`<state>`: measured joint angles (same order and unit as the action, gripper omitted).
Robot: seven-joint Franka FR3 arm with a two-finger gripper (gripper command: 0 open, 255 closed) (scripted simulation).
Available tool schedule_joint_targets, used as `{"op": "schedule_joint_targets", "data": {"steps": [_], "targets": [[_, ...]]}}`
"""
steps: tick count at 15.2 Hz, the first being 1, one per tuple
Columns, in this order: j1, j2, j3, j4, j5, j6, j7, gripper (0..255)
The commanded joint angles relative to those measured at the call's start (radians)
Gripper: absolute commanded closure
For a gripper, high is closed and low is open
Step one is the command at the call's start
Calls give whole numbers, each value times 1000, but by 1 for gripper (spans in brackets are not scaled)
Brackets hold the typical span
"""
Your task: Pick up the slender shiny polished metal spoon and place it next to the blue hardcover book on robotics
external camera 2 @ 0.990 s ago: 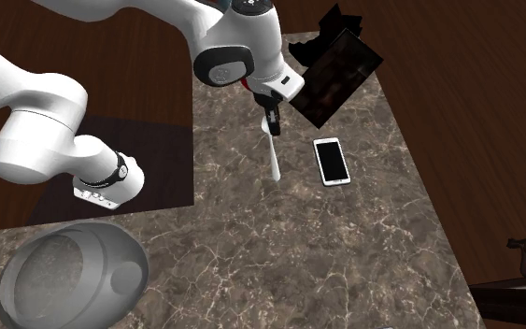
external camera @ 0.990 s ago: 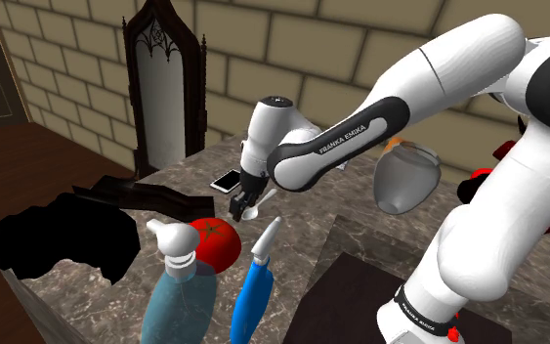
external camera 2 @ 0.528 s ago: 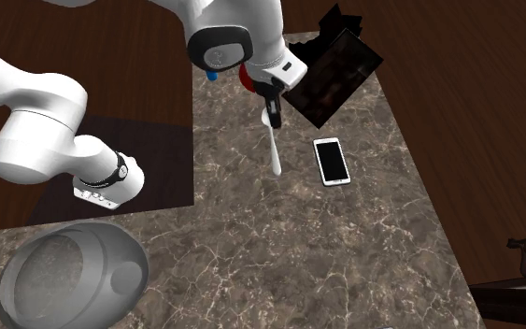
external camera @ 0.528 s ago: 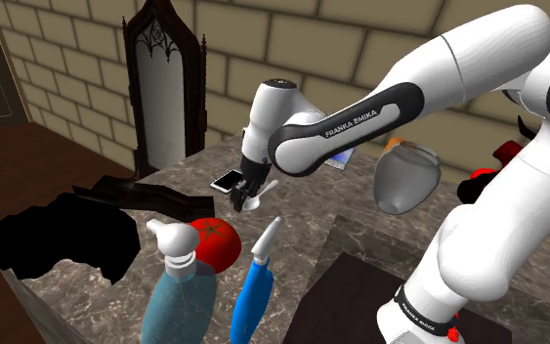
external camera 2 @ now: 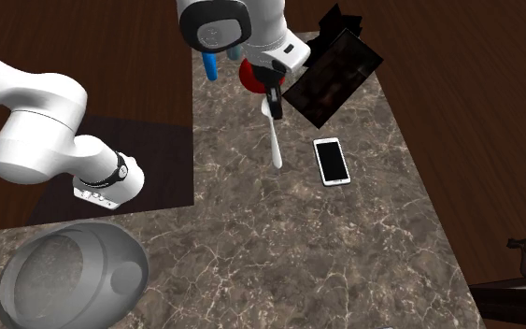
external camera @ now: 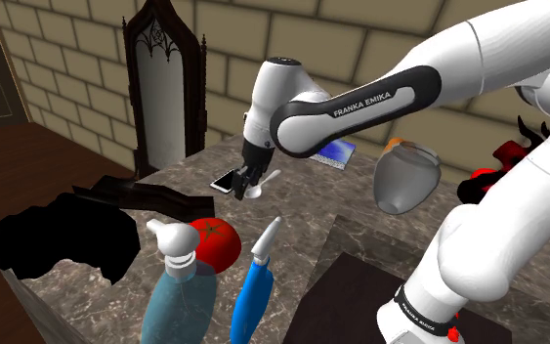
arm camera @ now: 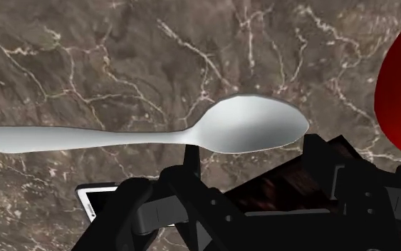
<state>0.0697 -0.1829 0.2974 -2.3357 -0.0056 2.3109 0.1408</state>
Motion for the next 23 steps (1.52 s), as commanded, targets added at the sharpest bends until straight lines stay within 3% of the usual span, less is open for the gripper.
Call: {"op": "schedule_joint_targets", "data": {"steps": [1, 3, 12, 23], "targets": [[1, -13, -3, 18, 5, -31, -6, 255], [1, -21, -4, 29, 8, -49, -9, 255], [-91, 111, -122, 165, -10, -52, -207, 255], [-198, 346, -222, 459, 1, -111, -423, 255]]}}
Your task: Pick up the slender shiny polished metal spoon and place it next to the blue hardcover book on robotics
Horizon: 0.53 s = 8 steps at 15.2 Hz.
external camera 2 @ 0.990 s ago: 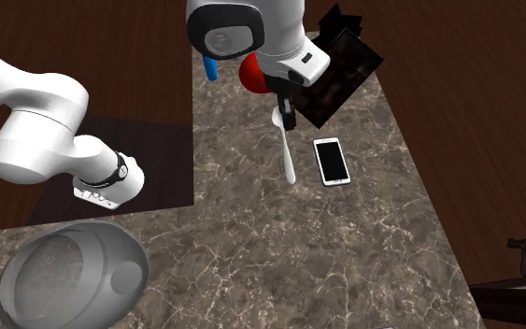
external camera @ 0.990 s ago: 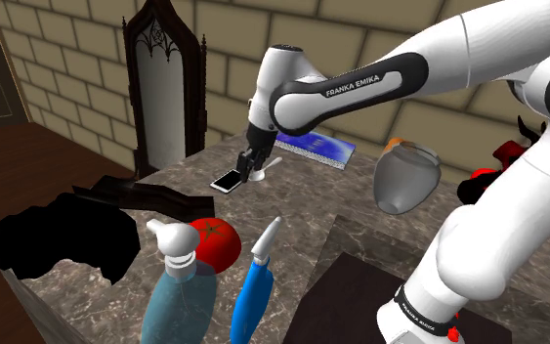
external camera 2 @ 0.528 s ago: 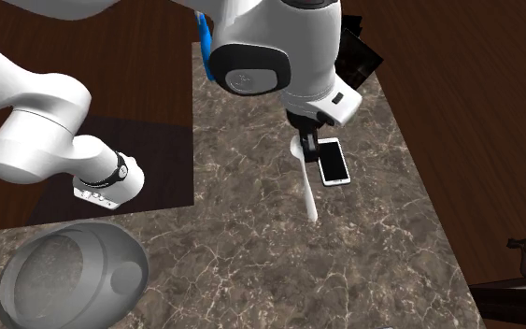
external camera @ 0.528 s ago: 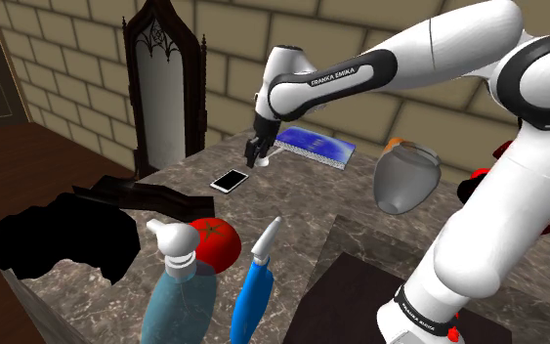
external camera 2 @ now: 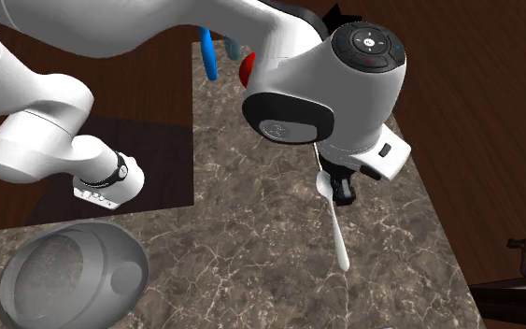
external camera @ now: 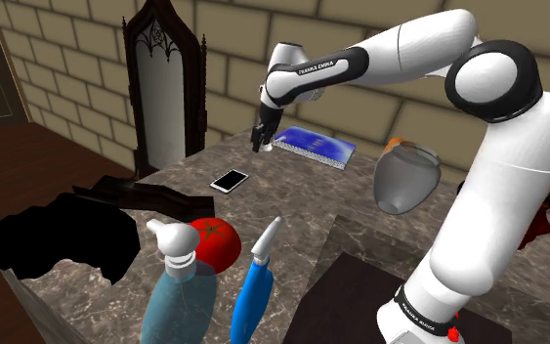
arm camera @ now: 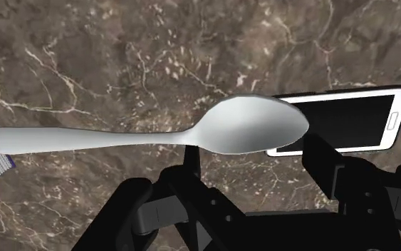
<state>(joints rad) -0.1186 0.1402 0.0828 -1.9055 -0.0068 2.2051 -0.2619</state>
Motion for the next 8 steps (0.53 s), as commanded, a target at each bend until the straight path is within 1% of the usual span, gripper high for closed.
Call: {"op": "schedule_joint_targets", "data": {"steps": [1, 5, 8], "targets": [[-20, 48, -14, 63, 5, -15, -38, 255], [-59, 158, -36, 217, 16, -61, -105, 255], [-88, 249, -48, 354, 24, -106, -151, 255]]}}
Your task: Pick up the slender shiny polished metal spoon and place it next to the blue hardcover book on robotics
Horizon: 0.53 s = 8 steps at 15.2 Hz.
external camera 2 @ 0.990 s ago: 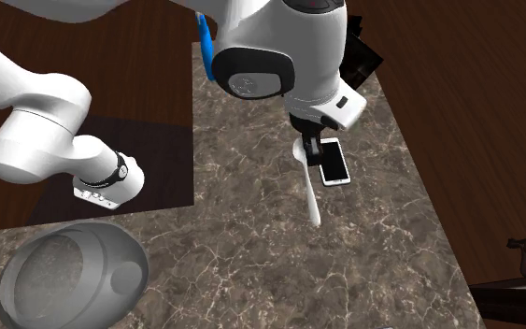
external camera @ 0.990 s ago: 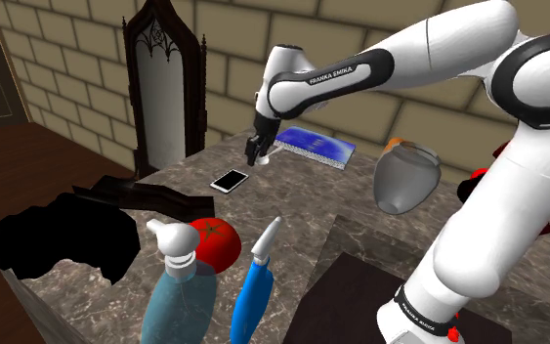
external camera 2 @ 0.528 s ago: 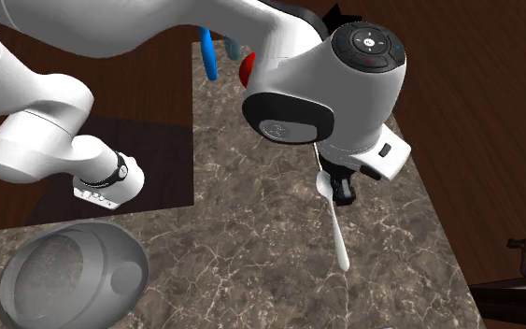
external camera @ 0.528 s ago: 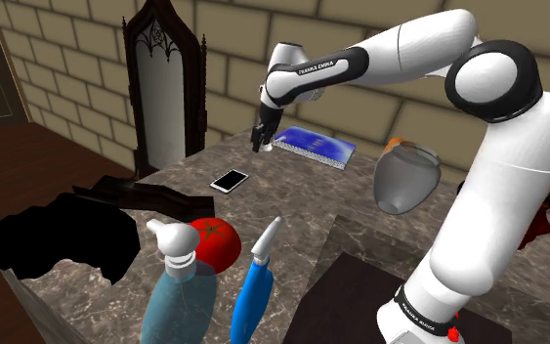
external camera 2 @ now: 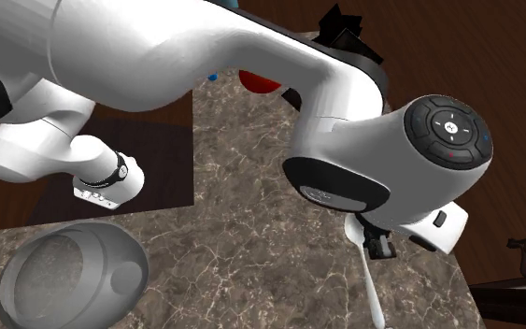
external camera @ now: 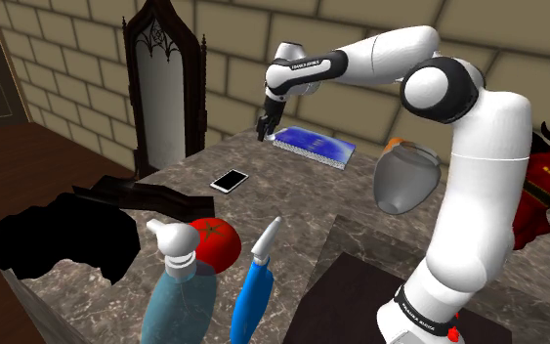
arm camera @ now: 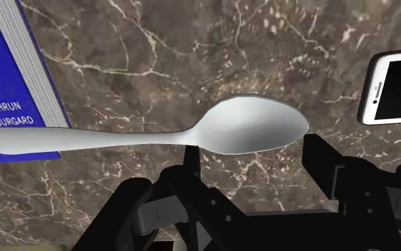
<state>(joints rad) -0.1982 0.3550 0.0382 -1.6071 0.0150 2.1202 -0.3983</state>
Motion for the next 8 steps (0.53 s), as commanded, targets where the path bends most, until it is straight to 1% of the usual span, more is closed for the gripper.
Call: {"op": "schedule_joint_targets", "data": {"steps": [1, 3, 4, 8], "targets": [[-19, 68, -7, 106, 5, -39, -29, 255], [-38, 139, -13, 217, 10, -79, -56, 255], [-55, 207, -18, 325, 14, -120, -77, 255], [-55, 215, -17, 283, 14, -71, -79, 255]]}}
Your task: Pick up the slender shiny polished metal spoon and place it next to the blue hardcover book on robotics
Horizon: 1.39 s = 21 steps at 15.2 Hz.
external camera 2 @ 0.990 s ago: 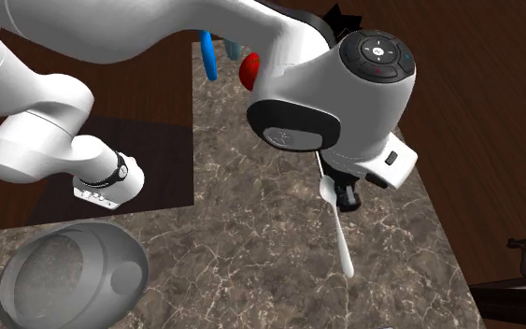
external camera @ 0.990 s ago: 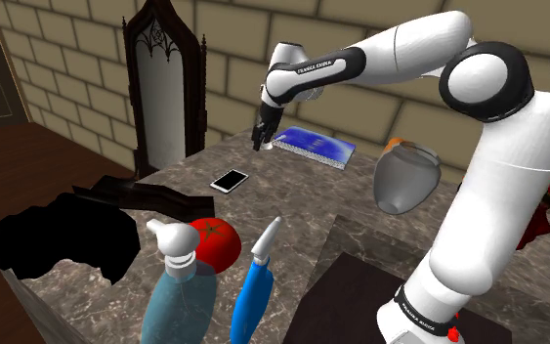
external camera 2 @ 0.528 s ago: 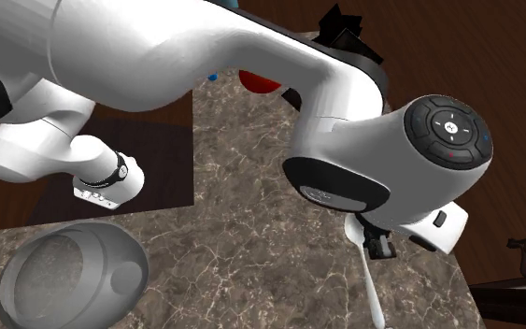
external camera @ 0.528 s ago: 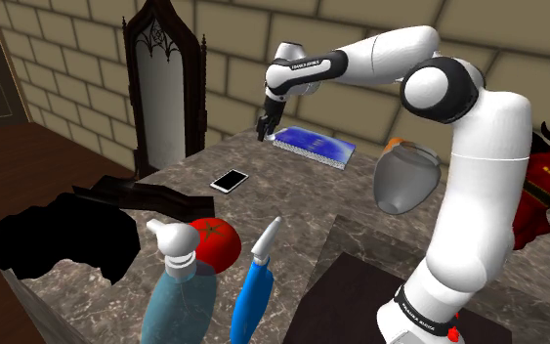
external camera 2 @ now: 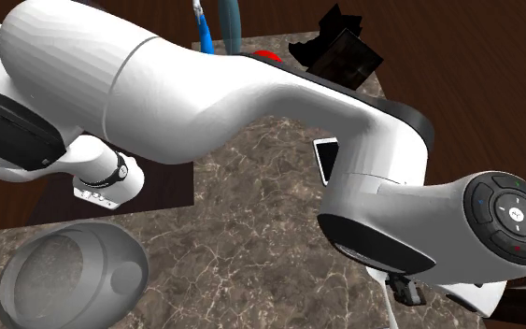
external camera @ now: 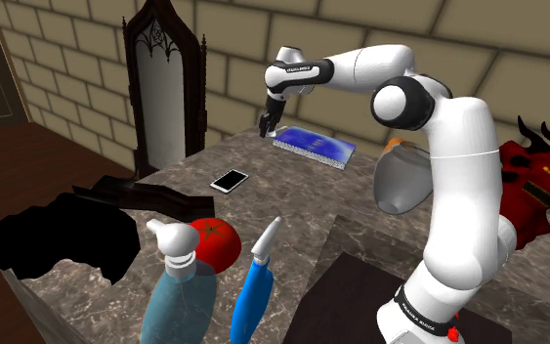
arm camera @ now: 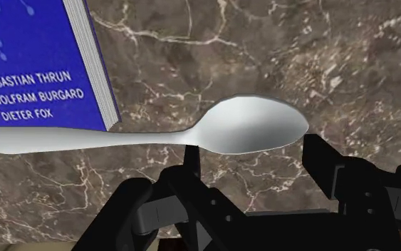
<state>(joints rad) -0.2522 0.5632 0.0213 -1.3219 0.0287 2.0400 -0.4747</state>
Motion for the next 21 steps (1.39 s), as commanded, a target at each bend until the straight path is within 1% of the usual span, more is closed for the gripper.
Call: {"op": "schedule_joint_targets", "data": {"steps": [1, 14, 21], "targets": [[-1, 8, 0, -12, 1, 22, -3, 255], [-1, 61, 0, -105, 2, 166, -8, 255], [-1, 61, 0, -105, 2, 166, -8, 255]]}}
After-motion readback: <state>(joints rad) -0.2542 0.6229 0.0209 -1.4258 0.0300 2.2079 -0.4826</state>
